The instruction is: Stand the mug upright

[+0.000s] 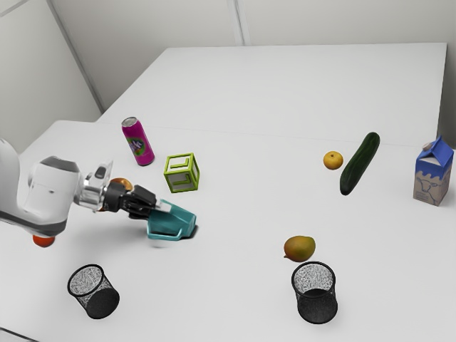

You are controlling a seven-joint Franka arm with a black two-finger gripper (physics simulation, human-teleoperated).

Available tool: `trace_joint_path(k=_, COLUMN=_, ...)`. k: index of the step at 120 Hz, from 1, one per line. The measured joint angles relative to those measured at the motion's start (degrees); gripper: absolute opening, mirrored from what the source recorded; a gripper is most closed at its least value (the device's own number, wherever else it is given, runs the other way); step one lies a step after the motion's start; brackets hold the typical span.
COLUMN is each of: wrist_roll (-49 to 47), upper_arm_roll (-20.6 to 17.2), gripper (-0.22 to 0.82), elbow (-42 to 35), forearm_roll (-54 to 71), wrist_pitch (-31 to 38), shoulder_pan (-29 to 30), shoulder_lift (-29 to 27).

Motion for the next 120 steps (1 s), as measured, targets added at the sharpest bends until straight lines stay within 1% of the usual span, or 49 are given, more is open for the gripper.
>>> trace_joint_path(k=8, wrist_roll=0.59, upper_arm_roll=0.02, gripper=-0.03, elbow=-0.05, forearm_roll=-0.08, wrist_pitch=0.13, shoulder_pan=0.17, shoulder_lift=0.00)
trace_joint_path(k=16, wrist_roll=1.10, upper_arm_roll=0.02, gripper=-0.08, elbow=-0.06, forearm_roll=-0.13, wrist_pitch=0.23, shoulder_pan=0.23, shoulder_lift=-0.02)
trace_joint_path(k=30, wrist_roll=1.84, upper_arm_roll=-0.13, gripper=-0.12, elbow=0.23, forearm_roll=-0.14, wrist_pitch=0.39, shoulder_pan=0.21, shoulder_lift=-0.27)
trace_joint_path(k=40, wrist_roll=2.25, upper_arm_roll=-0.80, gripper=-0.14, elbow=0.68, forearm_roll=0.08, wrist_pitch=0.47, shoulder_pan=-0.03, shoulder_lift=-1.50)
trace_joint_path(k=56, wrist_roll=2.41, upper_arm_roll=-4.95, gripper=-0.16, elbow=3.39, forearm_roll=1.71, wrist_pitch=1.16, shoulder_pan=-0.57, shoulder_lift=-4.29)
trace_joint_path(k=62, wrist_roll=1.78, upper_arm_roll=-6.63, gripper=-0.16, elbow=5.76, forearm_roll=7.38, wrist_pitch=2.28, shoulder_pan=-1.00, shoulder_lift=-5.59)
trace_joint_path(k=68, wrist_roll=0.68, upper_arm_roll=-7.66, gripper=-0.17, elbow=8.41, forearm_roll=15.85, wrist_pitch=3.95, shoulder_pan=-2.02, shoulder_lift=-6.48)
trace_joint_path(k=76, wrist_roll=-1.38, upper_arm_roll=-8.75, gripper=-0.17, elbow=9.85, forearm_roll=26.11, wrist_pitch=7.40, shoulder_pan=-3.44, shoulder_lift=-7.20)
trace_joint_path(k=86, wrist_roll=-6.33, upper_arm_roll=-10.83, gripper=-0.17, elbow=11.03, forearm_roll=40.98, wrist_pitch=11.03, shoulder_pan=-5.05, shoulder_lift=-8.16)
trace_joint_path(k=95, wrist_roll=-11.69, upper_arm_roll=-11.50, gripper=-0.18, elbow=11.37, forearm_roll=51.38, wrist_pitch=13.54, shoulder_pan=-7.90, shoulder_lift=-8.50)
trace_joint_path(k=109, wrist_roll=-20.36, upper_arm_roll=-11.70, gripper=-0.18, elbow=11.06, forearm_roll=61.22, wrist_pitch=17.05, shoulder_pan=-11.67, shoulder_lift=-8.24)
trace_joint_path(k=120, wrist_roll=-26.96, upper_arm_roll=-11.76, gripper=-0.18, elbow=9.55, forearm_roll=65.07, wrist_pitch=19.52, shoulder_pan=-12.33, shoulder_lift=-8.06)
